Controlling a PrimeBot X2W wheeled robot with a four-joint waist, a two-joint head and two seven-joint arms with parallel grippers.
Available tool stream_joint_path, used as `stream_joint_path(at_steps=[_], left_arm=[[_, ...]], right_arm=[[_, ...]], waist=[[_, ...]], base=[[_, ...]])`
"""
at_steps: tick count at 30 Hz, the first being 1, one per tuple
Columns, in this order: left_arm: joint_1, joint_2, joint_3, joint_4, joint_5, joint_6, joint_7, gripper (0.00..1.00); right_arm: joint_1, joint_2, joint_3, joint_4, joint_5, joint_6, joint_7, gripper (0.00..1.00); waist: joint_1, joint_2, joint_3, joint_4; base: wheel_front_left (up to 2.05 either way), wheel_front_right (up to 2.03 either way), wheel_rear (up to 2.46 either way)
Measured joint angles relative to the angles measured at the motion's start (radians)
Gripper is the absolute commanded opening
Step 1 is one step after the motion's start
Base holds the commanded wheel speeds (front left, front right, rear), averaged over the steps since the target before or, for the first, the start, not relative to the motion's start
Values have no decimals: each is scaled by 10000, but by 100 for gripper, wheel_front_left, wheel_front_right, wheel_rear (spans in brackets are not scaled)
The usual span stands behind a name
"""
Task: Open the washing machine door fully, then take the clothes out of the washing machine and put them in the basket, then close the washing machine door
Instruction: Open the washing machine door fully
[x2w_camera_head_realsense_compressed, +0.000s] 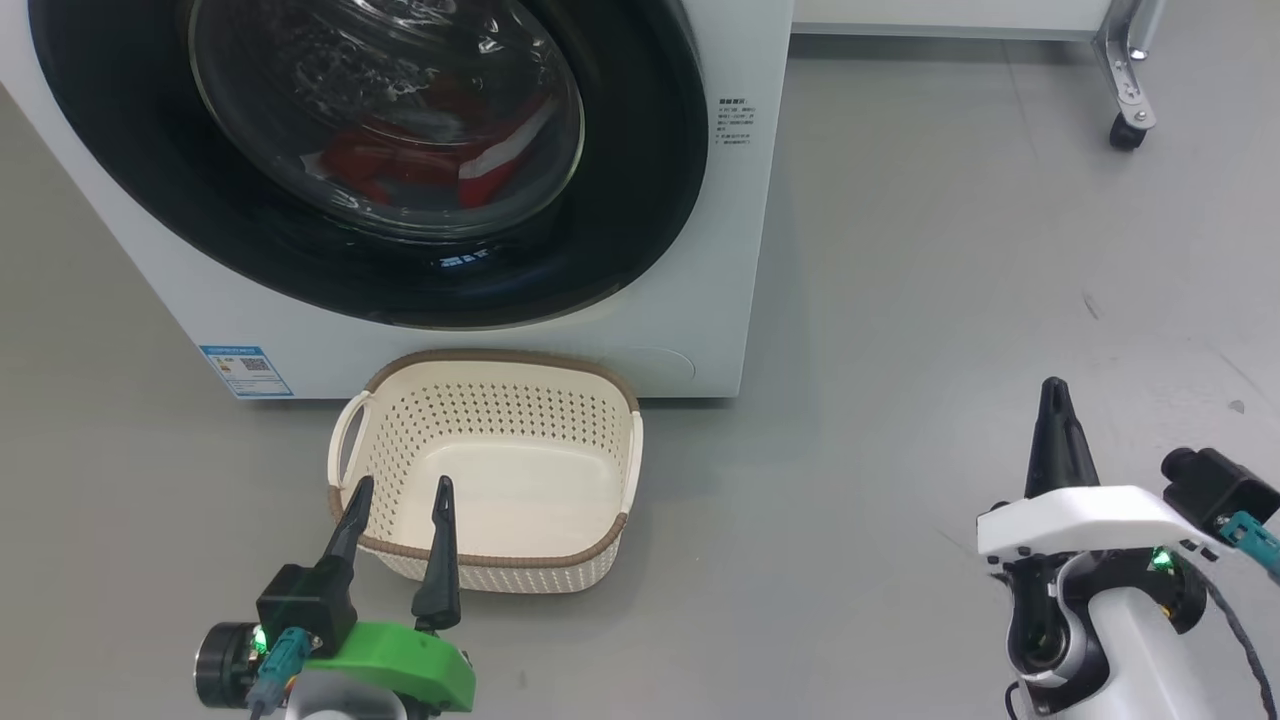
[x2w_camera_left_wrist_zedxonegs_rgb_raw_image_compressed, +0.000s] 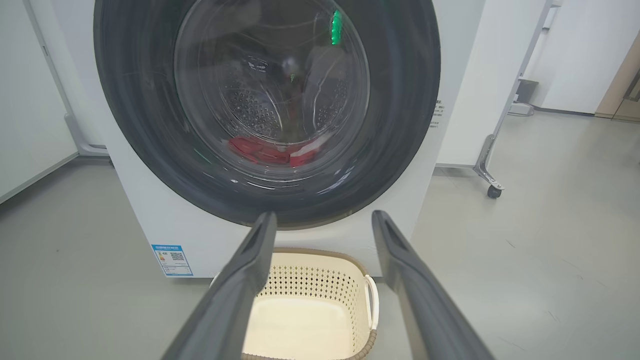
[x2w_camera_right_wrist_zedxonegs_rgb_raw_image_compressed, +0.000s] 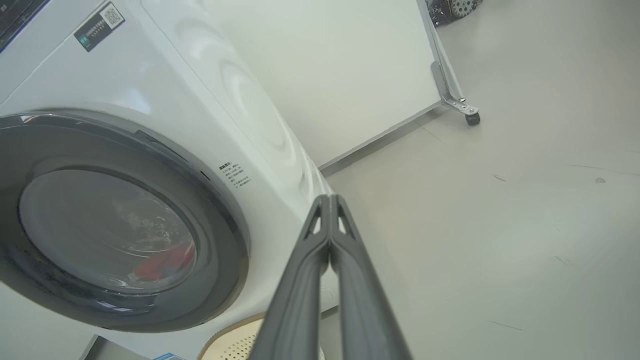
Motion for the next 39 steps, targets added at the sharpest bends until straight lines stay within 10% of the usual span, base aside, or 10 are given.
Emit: stream_joint_path(at_steps=[19, 39], left_arm=[[-479, -8, -307, -198, -159, 17, 0, 100], [-1127, -19, -723, -587, -546, 15, 0, 100]], right_arm=[[-1572, -21, -1220, -12, 5035, 138, 1030, 0], [-3946, -176, -2023, 268, 6433, -52, 2196, 0]], waist=[[0, 0, 837, 784], [0, 0, 1827, 1601]], base=[[0, 0, 0], [0, 0, 0]])
